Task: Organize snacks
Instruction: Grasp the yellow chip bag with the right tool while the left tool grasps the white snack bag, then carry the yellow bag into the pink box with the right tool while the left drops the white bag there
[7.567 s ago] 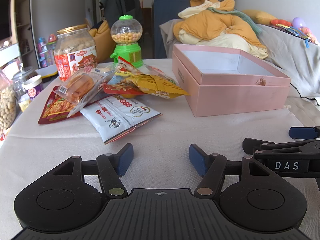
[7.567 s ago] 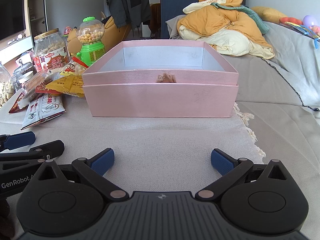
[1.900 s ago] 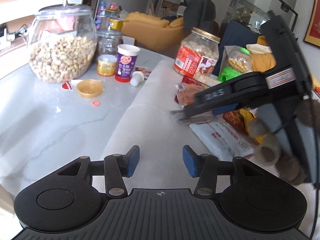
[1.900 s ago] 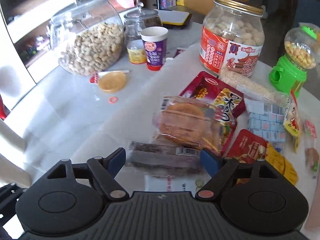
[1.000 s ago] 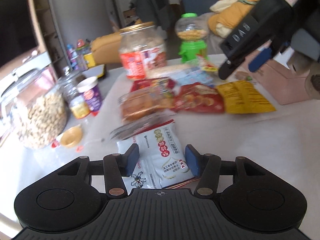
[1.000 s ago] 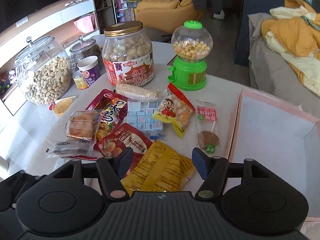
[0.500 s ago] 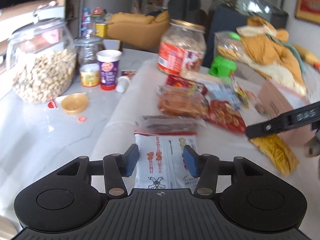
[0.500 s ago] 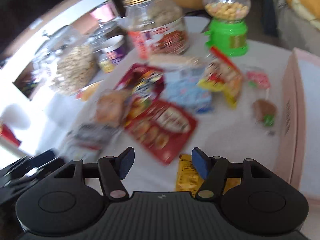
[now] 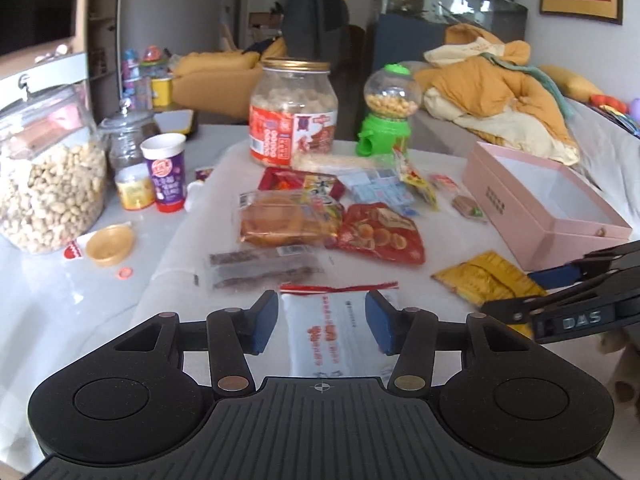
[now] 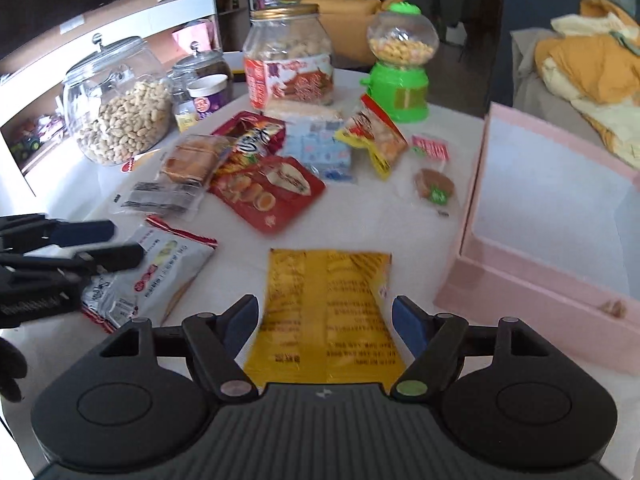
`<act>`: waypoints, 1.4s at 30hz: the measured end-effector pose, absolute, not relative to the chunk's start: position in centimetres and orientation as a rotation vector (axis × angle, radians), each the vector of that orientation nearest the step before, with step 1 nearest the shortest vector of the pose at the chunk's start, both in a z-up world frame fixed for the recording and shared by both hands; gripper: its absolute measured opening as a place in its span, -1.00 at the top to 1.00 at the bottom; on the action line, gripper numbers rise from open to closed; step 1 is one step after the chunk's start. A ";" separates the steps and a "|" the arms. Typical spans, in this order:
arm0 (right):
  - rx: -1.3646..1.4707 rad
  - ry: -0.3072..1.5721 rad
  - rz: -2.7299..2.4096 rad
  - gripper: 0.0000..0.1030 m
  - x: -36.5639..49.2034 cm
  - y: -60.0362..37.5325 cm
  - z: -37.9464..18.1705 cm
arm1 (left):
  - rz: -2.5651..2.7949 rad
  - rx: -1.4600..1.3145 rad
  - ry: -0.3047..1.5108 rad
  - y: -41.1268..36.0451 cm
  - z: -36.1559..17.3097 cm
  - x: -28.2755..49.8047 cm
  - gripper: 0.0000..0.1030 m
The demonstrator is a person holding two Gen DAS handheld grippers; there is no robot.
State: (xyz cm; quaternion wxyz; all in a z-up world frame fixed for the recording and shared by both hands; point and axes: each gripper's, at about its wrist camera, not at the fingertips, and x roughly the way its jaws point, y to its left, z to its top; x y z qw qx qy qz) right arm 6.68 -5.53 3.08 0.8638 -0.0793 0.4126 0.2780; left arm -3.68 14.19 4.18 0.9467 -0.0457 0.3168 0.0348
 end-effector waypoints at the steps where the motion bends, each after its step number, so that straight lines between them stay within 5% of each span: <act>1: -0.155 0.874 0.580 -0.48 6.8 -5.6 2.7 | 0.057 -0.059 0.662 13.3 4.2 -3.4 -0.05; 5: -0.172 0.852 0.571 -0.54 6.7 -5.3 2.0 | 0.033 0.127 0.719 9.5 2.9 -2.3 -0.13; 9: -0.195 0.832 0.576 -0.55 6.2 -5.4 1.9 | 0.010 0.163 0.736 8.3 2.3 -1.8 -0.49; 13: -0.190 0.811 0.572 -0.58 5.8 -6.1 1.7 | 0.063 0.090 0.708 10.2 2.7 -2.5 -0.41; 27: -0.209 0.808 0.524 -0.77 6.2 -4.9 1.6 | 0.098 -0.050 0.779 14.4 1.4 -0.9 -0.76; 29: -0.214 0.821 0.545 -0.63 6.0 -4.7 1.9 | 0.073 -0.058 0.786 14.1 1.6 -1.5 -0.64; 30: -0.217 0.825 0.553 -0.39 5.9 -4.7 2.1 | 0.061 -0.064 0.777 13.9 1.8 -2.2 -0.59; 42: -0.155 0.805 0.588 -0.27 2.1 -12.0 8.6 | -0.260 -0.121 0.441 5.5 13.9 0.5 -0.59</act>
